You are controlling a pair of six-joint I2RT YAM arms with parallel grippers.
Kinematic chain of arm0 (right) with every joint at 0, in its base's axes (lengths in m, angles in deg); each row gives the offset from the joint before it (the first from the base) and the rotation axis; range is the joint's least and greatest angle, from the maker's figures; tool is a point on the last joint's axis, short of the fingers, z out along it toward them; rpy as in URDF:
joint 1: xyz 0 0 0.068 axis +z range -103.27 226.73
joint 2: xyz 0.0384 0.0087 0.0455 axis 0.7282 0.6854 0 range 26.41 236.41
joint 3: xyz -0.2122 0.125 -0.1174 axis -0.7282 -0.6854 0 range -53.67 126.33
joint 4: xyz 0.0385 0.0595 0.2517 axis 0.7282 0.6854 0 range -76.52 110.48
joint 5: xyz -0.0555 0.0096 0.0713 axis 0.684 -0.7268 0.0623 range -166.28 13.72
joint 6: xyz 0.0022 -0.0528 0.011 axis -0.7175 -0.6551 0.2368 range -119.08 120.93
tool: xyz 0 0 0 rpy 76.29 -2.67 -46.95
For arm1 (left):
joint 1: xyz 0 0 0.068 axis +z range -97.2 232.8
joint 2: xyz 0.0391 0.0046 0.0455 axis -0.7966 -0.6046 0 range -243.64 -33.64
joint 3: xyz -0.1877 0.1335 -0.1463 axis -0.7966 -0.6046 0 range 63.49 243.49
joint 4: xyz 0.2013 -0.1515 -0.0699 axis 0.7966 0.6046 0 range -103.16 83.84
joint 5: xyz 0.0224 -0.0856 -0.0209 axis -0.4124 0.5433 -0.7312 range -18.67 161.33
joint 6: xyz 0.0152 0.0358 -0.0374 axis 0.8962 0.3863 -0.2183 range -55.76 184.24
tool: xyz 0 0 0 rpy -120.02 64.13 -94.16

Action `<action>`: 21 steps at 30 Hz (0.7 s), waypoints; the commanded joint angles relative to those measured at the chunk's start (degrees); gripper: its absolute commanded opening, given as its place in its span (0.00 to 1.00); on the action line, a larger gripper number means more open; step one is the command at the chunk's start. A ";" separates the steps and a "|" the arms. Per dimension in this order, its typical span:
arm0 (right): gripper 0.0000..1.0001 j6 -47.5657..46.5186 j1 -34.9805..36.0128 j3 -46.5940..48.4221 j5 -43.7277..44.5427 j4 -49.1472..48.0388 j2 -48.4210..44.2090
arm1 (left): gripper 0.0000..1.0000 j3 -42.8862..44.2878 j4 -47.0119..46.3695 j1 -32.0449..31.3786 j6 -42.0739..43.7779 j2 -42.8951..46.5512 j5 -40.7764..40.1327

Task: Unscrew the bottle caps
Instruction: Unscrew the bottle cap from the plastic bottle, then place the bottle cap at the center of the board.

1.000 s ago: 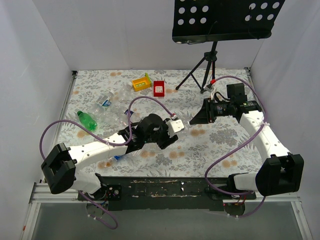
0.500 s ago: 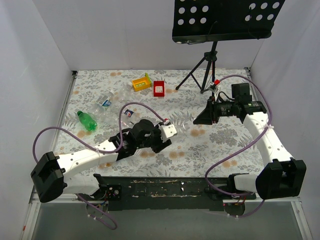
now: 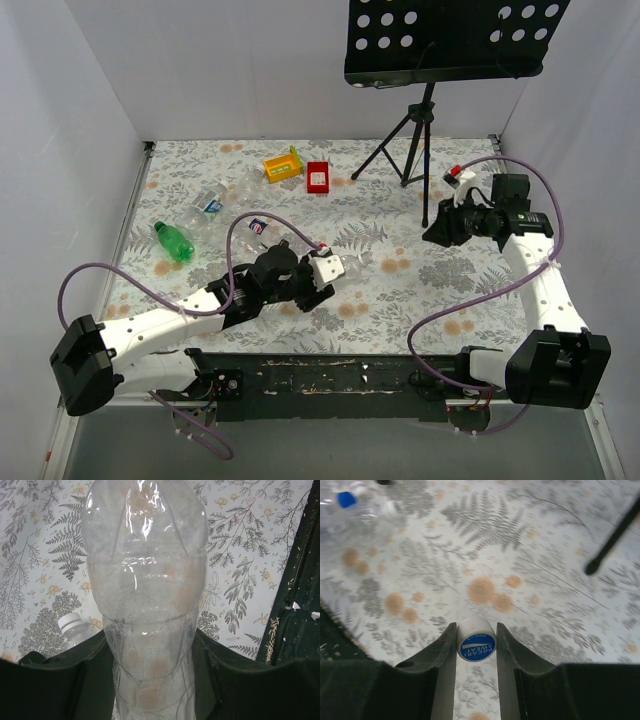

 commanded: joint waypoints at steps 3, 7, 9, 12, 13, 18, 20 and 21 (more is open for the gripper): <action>0.17 -2.73 -5.46 -5.96 19.20 -9.95 -0.79 | 0.01 -2.23 -1.97 0.04 -0.26 4.79 0.34; 0.17 -3.70 -8.18 -7.46 22.99 -13.38 2.98 | 0.01 -3.37 -2.93 0.04 -0.26 5.84 0.25; 0.17 -4.06 -9.76 -7.64 23.69 -14.79 5.44 | 0.01 -3.99 -3.55 0.04 -0.34 6.45 0.16; 0.17 -4.58 -11.88 -7.20 24.22 -15.93 9.40 | 0.01 -5.04 -4.69 -0.04 -0.43 7.16 0.07; 0.17 -4.67 -12.40 -6.76 24.22 -16.02 10.63 | 0.01 -5.39 -5.04 0.04 -0.43 7.34 -0.01; 0.17 -4.67 -12.76 -3.87 24.05 -16.37 17.66 | 0.01 -6.36 -6.63 0.13 -0.70 7.42 -0.02; 0.17 -4.41 -12.76 -2.81 23.87 -16.46 19.95 | 0.01 -6.63 -6.72 0.13 -0.78 7.43 -0.10; 0.17 -4.32 -12.85 -2.11 23.87 -16.55 21.18 | 0.01 -6.80 -6.80 0.13 -0.78 7.51 -0.19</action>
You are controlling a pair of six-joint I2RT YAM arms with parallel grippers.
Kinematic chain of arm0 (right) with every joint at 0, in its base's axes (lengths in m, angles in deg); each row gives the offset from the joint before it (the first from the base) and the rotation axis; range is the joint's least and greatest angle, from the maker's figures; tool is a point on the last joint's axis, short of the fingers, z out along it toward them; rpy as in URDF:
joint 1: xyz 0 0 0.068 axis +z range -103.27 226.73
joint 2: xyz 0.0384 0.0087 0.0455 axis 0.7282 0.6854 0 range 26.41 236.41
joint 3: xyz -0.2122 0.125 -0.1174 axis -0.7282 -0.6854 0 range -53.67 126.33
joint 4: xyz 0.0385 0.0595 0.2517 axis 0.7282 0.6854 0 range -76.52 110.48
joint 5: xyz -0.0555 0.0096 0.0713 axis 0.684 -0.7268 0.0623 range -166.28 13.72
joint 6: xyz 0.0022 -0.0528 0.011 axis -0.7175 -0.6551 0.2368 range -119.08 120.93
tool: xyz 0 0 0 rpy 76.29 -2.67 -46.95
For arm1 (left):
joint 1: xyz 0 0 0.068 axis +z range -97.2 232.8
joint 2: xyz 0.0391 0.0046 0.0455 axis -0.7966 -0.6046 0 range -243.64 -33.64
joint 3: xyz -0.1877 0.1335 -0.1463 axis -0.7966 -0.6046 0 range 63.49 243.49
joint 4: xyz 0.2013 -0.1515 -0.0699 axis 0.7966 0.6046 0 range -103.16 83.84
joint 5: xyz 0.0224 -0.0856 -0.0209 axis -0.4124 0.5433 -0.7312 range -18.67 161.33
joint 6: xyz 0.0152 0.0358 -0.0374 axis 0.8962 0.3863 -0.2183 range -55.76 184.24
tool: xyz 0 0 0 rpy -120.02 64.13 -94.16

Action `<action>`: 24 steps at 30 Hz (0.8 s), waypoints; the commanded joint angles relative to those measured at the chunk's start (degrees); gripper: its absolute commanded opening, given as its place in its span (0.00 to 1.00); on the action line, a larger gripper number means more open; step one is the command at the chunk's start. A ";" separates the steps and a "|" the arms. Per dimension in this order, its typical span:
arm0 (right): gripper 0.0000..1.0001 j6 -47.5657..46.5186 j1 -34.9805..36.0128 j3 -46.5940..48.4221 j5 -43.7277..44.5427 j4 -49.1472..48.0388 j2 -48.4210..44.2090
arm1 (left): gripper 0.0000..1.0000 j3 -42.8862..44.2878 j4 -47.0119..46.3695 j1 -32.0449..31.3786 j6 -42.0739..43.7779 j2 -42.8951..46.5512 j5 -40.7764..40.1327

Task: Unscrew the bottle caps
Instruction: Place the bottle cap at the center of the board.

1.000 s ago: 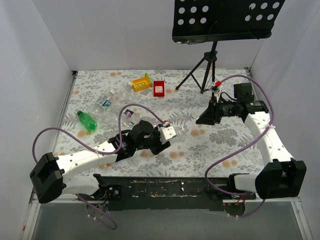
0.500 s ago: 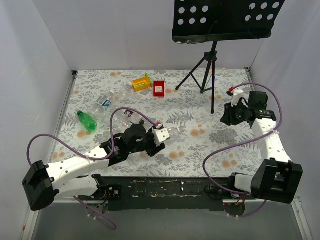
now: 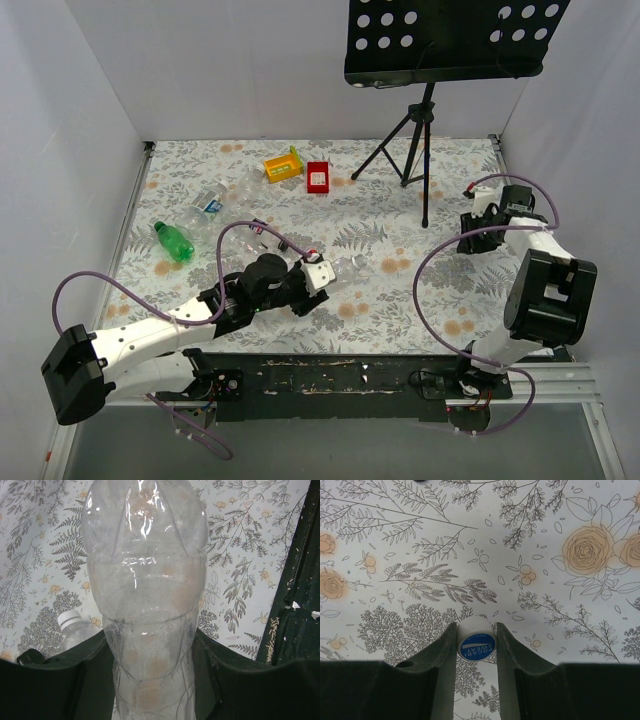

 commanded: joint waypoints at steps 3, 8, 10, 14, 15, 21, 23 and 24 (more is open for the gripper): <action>0.17 0.05 -0.06 6.01 0.03 -2.54 5.46 | 0.01 -1.38 -2.74 0.13 -0.46 2.33 -0.26; 0.18 1.11 -0.06 8.03 0.03 -3.07 9.33 | 0.01 -2.18 -2.92 0.13 -0.63 2.69 -0.52; 0.18 1.46 0.03 8.74 0.03 -3.24 10.73 | 0.01 -2.18 -2.92 0.13 -0.81 2.60 -0.52; 0.18 1.99 0.03 11.02 0.38 -3.07 13.28 | 0.01 -2.35 -2.92 0.13 -0.90 2.25 -0.35; 0.19 2.16 0.03 11.55 0.47 -2.98 13.99 | 0.01 -2.27 -2.92 0.13 -0.90 2.16 -0.35; 0.20 2.95 0.38 14.89 0.47 -2.45 16.80 | 0.01 -2.09 -4.41 0.13 -1.07 2.25 -0.26; 0.21 3.13 0.81 16.64 0.82 -1.93 17.94 | 0.01 -2.09 -4.24 0.13 -1.16 2.42 -0.17; 0.22 3.30 1.08 17.35 0.91 -1.75 18.47 | 0.01 -2.09 -4.15 0.13 -1.25 2.60 -0.17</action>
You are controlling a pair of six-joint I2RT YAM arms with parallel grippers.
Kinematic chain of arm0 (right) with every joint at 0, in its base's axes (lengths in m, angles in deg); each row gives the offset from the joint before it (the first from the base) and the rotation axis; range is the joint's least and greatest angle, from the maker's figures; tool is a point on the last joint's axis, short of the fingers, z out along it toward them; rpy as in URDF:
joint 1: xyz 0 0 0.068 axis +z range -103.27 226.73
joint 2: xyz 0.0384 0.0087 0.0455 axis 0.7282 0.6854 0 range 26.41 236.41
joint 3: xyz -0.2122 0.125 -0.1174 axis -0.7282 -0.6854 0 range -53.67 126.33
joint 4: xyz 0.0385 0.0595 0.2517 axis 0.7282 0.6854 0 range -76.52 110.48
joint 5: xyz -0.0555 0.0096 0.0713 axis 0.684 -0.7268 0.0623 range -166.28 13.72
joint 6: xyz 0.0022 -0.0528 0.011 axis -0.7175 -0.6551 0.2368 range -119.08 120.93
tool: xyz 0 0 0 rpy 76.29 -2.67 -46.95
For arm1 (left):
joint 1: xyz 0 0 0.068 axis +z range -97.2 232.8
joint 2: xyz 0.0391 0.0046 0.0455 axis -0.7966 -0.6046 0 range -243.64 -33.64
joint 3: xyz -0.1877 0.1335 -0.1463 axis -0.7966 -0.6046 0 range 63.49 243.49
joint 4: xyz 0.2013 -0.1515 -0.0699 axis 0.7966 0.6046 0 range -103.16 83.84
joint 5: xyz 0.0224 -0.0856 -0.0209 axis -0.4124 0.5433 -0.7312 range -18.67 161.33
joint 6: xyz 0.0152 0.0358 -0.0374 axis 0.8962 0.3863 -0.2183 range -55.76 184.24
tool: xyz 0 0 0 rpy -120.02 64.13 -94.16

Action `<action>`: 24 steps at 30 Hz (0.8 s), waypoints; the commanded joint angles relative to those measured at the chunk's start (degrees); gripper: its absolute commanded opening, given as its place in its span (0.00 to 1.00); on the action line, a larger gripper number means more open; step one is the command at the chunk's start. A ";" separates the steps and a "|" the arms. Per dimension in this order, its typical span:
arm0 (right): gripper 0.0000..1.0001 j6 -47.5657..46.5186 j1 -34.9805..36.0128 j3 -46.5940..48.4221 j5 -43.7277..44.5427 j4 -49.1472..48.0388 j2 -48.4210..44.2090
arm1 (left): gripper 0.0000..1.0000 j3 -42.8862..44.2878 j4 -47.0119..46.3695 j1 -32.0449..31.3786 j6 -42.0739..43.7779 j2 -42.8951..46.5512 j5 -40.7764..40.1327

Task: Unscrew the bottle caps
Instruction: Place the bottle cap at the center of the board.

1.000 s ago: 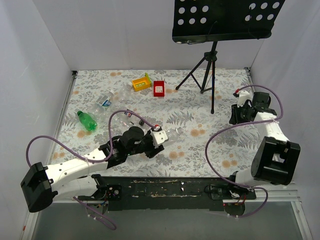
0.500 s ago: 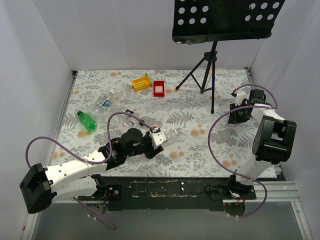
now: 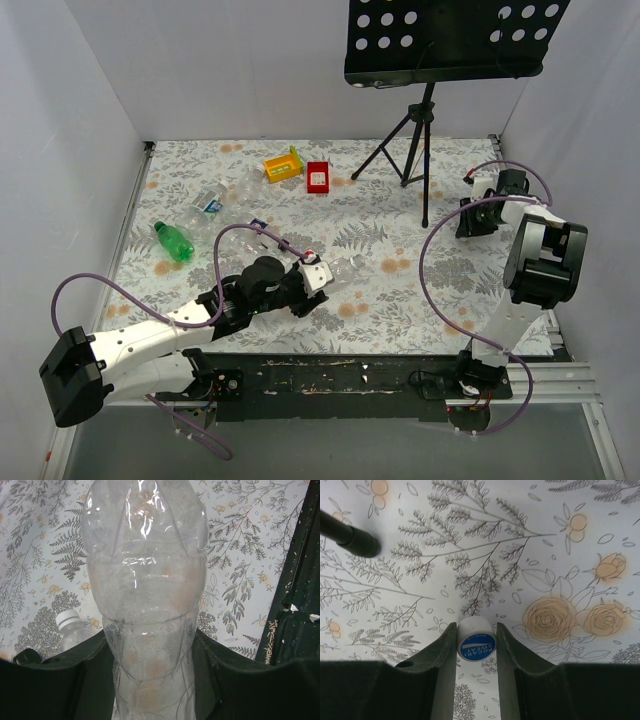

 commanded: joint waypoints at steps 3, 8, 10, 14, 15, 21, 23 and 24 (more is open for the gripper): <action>0.24 1.34 1.78 6.43 0.86 0.79 3.07 | 0.01 -0.03 -1.44 0.13 -0.64 1.83 -0.26; 0.31 1.78 3.10 8.98 1.13 2.10 5.09 | 0.01 -0.21 -1.26 0.13 -1.52 2.54 -0.17; 0.37 1.78 3.19 9.86 0.87 3.07 5.62 | 0.01 -0.21 -1.26 0.13 -1.69 2.80 0.01; 0.53 1.34 3.28 10.21 1.13 3.78 5.98 | 0.01 -0.30 -1.17 0.13 -1.96 3.42 0.18; 0.57 1.17 3.28 10.21 1.13 4.13 5.80 | 0.01 -0.38 -1.17 0.13 -2.04 3.42 0.18; 0.70 0.37 3.28 9.78 0.34 4.66 4.31 | 0.02 0.05 -1.17 0.13 -2.39 3.51 0.71; 0.71 0.20 3.28 8.90 0.34 4.31 2.99 | 0.01 0.05 -1.17 0.13 -2.57 3.68 0.97; 0.71 -0.06 3.28 8.03 0.42 4.04 1.94 | 0.01 0.05 -1.17 0.13 -2.75 3.86 0.89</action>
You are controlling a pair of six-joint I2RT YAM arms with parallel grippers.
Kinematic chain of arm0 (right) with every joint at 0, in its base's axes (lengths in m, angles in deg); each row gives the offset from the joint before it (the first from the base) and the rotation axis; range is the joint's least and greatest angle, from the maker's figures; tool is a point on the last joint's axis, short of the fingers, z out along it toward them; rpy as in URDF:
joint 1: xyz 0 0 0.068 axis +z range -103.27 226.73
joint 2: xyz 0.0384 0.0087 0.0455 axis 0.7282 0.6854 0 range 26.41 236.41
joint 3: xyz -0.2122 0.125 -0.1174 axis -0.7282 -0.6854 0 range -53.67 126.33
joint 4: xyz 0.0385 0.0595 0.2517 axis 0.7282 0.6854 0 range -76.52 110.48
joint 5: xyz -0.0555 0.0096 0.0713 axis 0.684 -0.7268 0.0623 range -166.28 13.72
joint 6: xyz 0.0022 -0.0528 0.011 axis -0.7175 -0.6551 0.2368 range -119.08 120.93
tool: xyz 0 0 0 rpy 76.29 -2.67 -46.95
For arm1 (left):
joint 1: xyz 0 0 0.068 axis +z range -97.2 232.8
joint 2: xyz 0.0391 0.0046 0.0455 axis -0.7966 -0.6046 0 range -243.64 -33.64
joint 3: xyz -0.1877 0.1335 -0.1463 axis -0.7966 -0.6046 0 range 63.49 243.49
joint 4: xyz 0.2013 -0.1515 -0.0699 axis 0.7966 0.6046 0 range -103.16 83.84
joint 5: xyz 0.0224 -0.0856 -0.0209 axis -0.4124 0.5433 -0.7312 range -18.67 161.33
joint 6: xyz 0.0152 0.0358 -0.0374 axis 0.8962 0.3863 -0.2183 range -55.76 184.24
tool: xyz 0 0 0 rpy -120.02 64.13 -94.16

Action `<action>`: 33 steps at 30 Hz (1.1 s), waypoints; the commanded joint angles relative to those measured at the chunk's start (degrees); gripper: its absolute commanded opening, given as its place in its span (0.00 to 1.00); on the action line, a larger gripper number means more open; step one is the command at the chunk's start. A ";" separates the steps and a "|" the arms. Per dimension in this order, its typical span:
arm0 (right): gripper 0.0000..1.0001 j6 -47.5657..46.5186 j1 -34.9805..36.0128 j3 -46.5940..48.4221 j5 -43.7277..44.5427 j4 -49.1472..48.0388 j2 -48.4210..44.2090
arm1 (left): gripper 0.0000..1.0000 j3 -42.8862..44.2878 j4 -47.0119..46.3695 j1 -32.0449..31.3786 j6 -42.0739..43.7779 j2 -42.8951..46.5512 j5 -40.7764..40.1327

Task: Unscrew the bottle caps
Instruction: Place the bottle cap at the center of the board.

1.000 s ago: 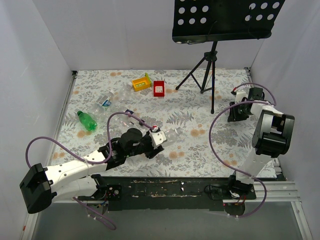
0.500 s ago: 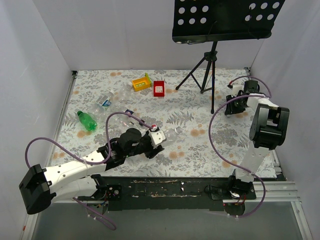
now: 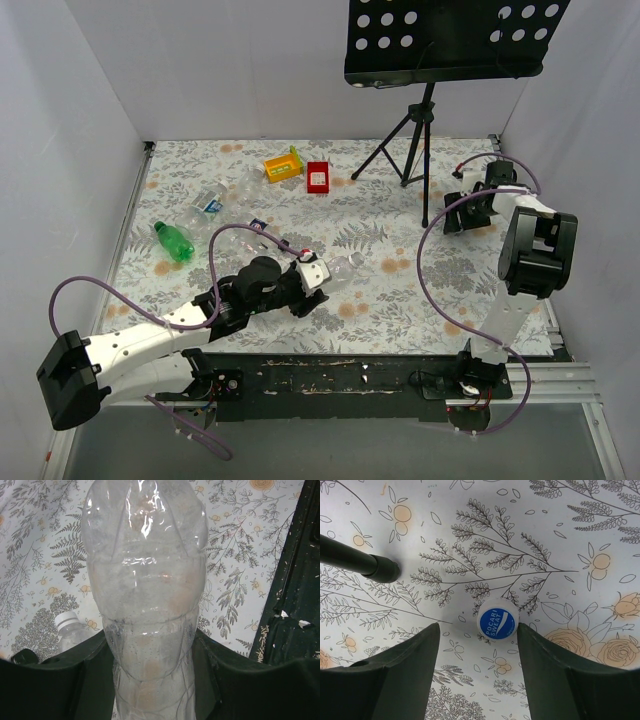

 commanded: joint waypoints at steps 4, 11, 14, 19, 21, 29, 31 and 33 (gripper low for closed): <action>0.72 -2.02 -0.20 -3.71 0.06 -1.91 -8.27 | 0.01 -0.47 -1.54 0.13 -1.39 3.23 1.08; 0.72 -4.56 -0.55 -11.01 -1.44 -2.35 -16.26 | 0.01 -0.47 -1.98 0.13 -1.66 3.23 1.61; 0.72 -6.32 -0.63 -13.29 -2.58 -1.30 -20.13 | 0.01 -0.47 -2.33 0.13 -1.92 3.49 1.96; 0.72 -9.74 -0.64 -16.72 -6.35 2.12 -28.39 | 0.02 -0.74 -3.13 0.13 -2.45 3.93 2.75; 0.72 -11.50 -0.64 -17.51 -8.46 4.05 -31.73 | 0.01 -1.00 -3.56 0.13 -2.80 3.93 3.10; 0.72 -17.22 0.15 -18.66 -19.45 12.31 -41.23 | 0.01 -1.00 -5.50 0.13 -4.64 4.37 4.51; 0.72 -18.80 0.59 -18.75 -21.99 14.08 -42.98 | 0.01 -1.52 -6.29 0.13 -5.35 4.72 4.86; 0.72 -19.68 1.29 -19.01 -24.89 14.87 -45.09 | 0.01 -1.79 -7.08 0.13 -5.88 5.07 5.13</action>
